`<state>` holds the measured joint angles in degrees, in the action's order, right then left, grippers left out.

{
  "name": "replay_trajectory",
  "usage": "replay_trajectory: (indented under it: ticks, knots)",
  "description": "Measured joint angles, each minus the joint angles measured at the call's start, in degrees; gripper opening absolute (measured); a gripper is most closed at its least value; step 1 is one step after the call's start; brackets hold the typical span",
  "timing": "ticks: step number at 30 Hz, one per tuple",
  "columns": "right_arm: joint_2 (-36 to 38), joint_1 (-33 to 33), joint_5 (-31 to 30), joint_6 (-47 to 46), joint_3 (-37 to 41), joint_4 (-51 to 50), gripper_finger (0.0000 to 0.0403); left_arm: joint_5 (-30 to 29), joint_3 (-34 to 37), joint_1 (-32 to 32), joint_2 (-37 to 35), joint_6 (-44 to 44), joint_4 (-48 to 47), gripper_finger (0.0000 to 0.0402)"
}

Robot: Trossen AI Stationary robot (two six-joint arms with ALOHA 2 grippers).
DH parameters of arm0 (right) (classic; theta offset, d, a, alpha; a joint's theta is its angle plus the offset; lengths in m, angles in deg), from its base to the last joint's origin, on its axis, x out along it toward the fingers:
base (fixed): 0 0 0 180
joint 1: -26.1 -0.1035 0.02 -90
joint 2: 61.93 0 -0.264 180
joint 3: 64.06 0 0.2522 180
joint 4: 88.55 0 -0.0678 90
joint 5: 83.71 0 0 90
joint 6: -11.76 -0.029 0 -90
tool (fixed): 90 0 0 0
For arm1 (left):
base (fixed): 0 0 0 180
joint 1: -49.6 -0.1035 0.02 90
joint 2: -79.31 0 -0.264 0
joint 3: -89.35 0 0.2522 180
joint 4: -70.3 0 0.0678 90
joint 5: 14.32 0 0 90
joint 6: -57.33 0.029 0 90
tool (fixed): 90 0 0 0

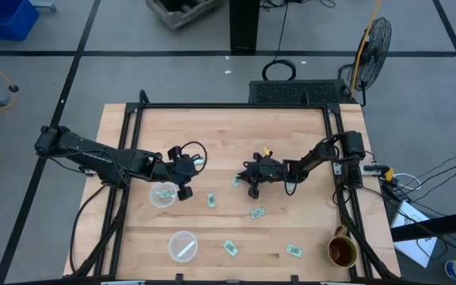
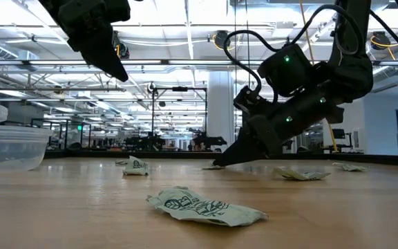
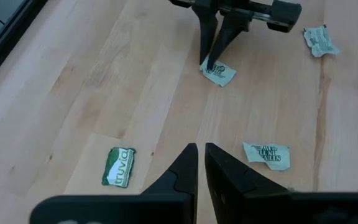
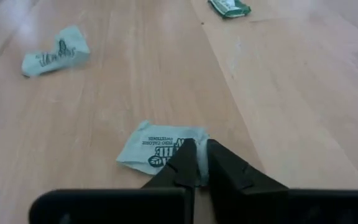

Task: Pick and place Stevia / Truvia into bins
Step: Put the stevia packet into the bottom container

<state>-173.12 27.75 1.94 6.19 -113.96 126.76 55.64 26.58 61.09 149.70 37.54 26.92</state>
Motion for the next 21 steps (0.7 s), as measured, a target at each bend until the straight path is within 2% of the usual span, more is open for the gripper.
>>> replay_trajectory:
  ticks: [5,11,16,21]
  knots:
    - [3.89,0.00,-0.12,0.49,0.15,5.41,0.0021,0.50,0.04,0.00,1.45,-1.51,2.28,0.0037]
    - [9.36,-0.72,-0.12,3.76,0.09,8.24,0.0023,2.90,0.04,-0.03,6.78,0.45,11.39,0.0037]
    - [11.08,-2.12,-0.19,10.14,0.07,7.99,0.0013,2.15,0.01,-0.73,12.08,0.61,21.09,0.0037]
    - [10.95,-3.26,-0.34,17.32,0.07,8.49,0.0022,2.14,0.04,-1.20,16.07,2.40,28.37,0.0037]
